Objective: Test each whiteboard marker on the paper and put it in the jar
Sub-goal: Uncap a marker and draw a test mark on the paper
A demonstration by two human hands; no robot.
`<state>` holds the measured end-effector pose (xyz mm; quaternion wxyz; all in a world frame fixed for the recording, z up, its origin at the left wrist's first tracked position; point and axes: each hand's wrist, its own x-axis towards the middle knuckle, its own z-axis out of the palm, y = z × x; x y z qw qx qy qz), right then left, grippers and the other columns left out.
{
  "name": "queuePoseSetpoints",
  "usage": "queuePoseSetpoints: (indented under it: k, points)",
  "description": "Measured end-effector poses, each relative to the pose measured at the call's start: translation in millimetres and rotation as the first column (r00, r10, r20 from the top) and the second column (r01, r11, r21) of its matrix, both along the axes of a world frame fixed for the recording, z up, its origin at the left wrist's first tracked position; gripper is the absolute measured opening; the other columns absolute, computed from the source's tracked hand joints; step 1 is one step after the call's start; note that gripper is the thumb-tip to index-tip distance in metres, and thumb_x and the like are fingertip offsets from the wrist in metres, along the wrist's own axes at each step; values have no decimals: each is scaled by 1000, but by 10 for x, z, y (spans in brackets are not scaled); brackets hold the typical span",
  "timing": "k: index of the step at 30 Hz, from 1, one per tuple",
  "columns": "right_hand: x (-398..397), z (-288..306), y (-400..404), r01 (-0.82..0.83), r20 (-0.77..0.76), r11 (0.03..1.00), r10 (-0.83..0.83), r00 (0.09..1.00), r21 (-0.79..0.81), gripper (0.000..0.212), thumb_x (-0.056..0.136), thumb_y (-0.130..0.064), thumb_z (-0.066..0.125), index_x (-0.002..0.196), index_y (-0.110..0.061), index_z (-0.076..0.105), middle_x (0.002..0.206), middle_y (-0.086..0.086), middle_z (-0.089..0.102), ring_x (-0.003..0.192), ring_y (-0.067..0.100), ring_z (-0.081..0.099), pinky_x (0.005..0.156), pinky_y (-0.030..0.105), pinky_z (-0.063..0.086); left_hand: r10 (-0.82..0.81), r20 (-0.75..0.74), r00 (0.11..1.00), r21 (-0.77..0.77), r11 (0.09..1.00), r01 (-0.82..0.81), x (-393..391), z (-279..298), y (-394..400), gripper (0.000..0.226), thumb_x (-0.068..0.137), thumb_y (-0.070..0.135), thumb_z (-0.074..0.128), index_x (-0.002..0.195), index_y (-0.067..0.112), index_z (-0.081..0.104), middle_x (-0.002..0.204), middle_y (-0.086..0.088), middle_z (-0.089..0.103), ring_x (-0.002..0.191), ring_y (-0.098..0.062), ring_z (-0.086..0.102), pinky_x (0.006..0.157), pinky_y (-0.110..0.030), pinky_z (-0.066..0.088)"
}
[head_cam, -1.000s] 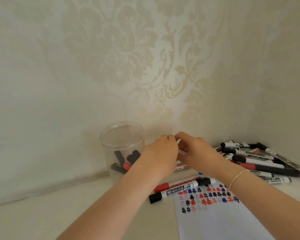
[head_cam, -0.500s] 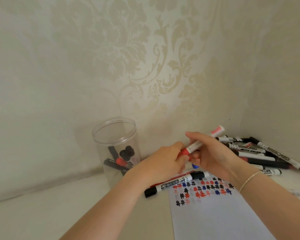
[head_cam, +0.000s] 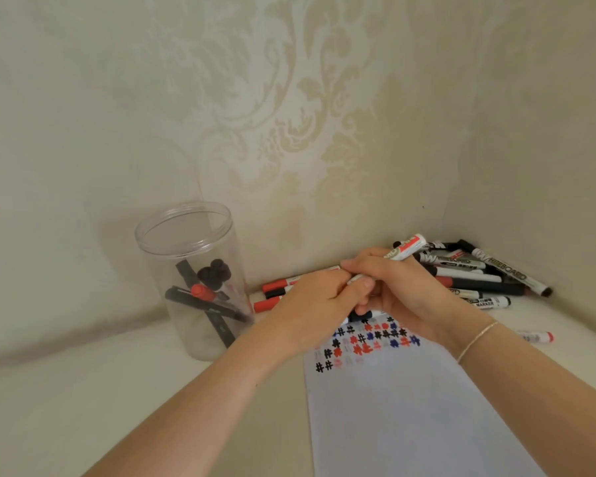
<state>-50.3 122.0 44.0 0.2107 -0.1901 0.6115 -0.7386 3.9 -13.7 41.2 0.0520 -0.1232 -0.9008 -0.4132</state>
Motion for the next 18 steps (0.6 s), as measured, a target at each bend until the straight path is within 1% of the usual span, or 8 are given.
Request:
queuePoseSetpoints:
  k: [2, 4, 8, 11, 12, 14, 16, 18]
  points:
    - [27, -48, 36, 12, 2, 1000, -12, 1000, -9, 25, 88, -6, 59, 63, -2, 54, 55, 13, 50, 45, 20, 52, 47, 29, 49, -29, 8, 1000, 50, 998, 29, -2, -20, 41, 36, 99, 31, 46, 68, 21, 59, 58, 18, 58, 59, 2, 53, 66, -19, 44]
    - [38, -86, 60, 18, -5, 1000, -18, 1000, -9, 25, 88, -8, 59, 64, -3, 56, 54, 14, 51, 44, 20, 52, 48, 31, 50, -44, 28, 999, 79, 996, 41, 2, -20, 77, 38, 99, 29, 47, 62, 21, 55, 46, 20, 52, 46, 5, 45, 54, -9, 33]
    - [60, -165, 89, 49, 11, 998, -48, 999, -26, 22, 89, -8, 58, 69, 1, 57, 53, 13, 52, 42, 20, 51, 44, 27, 47, -64, 107, 992, 144, 988, 48, 2, -32, 112, 38, 97, 33, 50, 62, 20, 58, 45, 17, 54, 40, 4, 44, 46, -7, 30]
    - [92, -223, 87, 48, 41, 998, -46, 998, -34, 15, 90, -8, 56, 88, 6, 59, 55, 13, 51, 42, 18, 51, 42, 26, 45, -93, 180, 979, 175, 983, 61, -1, -23, 117, 40, 97, 34, 50, 61, 18, 58, 39, 13, 49, 33, -1, 35, 40, -9, 26]
    - [102, -238, 94, 41, 49, 999, -39, 998, -35, 14, 90, -8, 55, 90, 6, 59, 55, 14, 51, 42, 18, 52, 42, 26, 45, -101, 211, 972, 189, 980, 60, 4, -24, 116, 41, 96, 35, 51, 59, 17, 57, 36, 11, 44, 31, -3, 32, 37, -11, 24]
    - [119, -245, 114, 29, 44, 999, -27, 999, -41, 12, 89, -6, 54, 82, 4, 57, 55, 15, 52, 42, 18, 54, 42, 26, 46, -102, 302, 948, 225, 974, 33, 24, -34, 119, 48, 95, 38, 51, 50, 23, 56, 33, 10, 34, 29, -4, 26, 34, -11, 22]
    - [125, -239, 129, 12, 15, 999, -12, 1000, -37, 19, 88, -3, 55, 70, 3, 57, 57, 17, 53, 44, 21, 56, 43, 26, 47, -89, 375, 923, 226, 974, 2, 48, -75, 112, 57, 92, 46, 52, 39, 25, 52, 34, 11, 28, 30, -5, 22, 34, -13, 22]
    - [114, -249, 147, 29, 1, 999, -29, 1000, -25, 19, 86, -4, 58, 69, 4, 61, 64, 20, 57, 50, 23, 57, 45, 27, 48, -42, 351, 935, 133, 991, -5, 44, -124, 80, 56, 87, 56, 54, 43, 21, 48, 40, 10, 27, 37, -7, 23, 41, -19, 24]
